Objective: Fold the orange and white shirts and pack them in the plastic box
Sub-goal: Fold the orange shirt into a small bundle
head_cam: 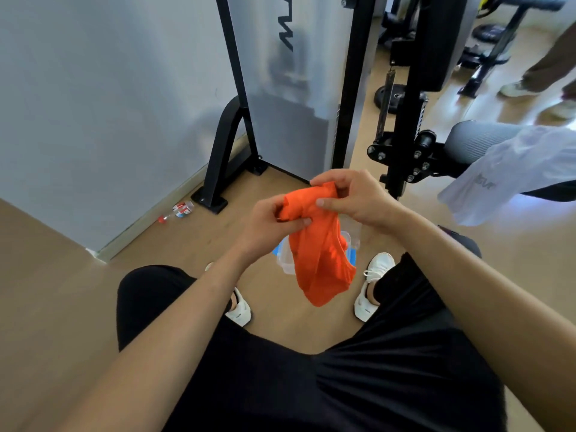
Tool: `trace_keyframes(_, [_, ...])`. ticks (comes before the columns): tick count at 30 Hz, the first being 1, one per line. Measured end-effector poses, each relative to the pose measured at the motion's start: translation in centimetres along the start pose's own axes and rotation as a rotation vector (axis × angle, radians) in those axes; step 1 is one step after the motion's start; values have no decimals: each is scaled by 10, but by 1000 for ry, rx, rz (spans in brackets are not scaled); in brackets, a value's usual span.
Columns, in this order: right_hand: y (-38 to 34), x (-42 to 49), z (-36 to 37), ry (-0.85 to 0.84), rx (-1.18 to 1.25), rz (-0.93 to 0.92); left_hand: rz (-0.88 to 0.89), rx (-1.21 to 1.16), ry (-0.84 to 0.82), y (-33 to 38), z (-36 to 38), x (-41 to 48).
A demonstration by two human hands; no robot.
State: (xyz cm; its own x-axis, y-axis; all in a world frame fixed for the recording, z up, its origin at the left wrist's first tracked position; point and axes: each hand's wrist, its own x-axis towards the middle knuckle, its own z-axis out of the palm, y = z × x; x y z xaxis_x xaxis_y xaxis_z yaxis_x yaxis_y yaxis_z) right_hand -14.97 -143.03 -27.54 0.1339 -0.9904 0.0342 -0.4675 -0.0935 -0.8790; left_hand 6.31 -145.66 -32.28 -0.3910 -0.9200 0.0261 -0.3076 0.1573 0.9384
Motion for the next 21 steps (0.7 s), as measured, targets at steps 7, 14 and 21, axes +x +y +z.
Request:
trace_keyframes(7, [-7, -12, 7, -65, -457, -196, 85, 58, 16, 6, 1, -7])
trace_keyframes(14, [-21, -10, 16, -45, -295, -218, 27, -109, 36, -6, 0, -26])
trace_keyframes(21, [-25, -11, -11, 59, -200, -222, -178, -101, -53, -49, 26, -43])
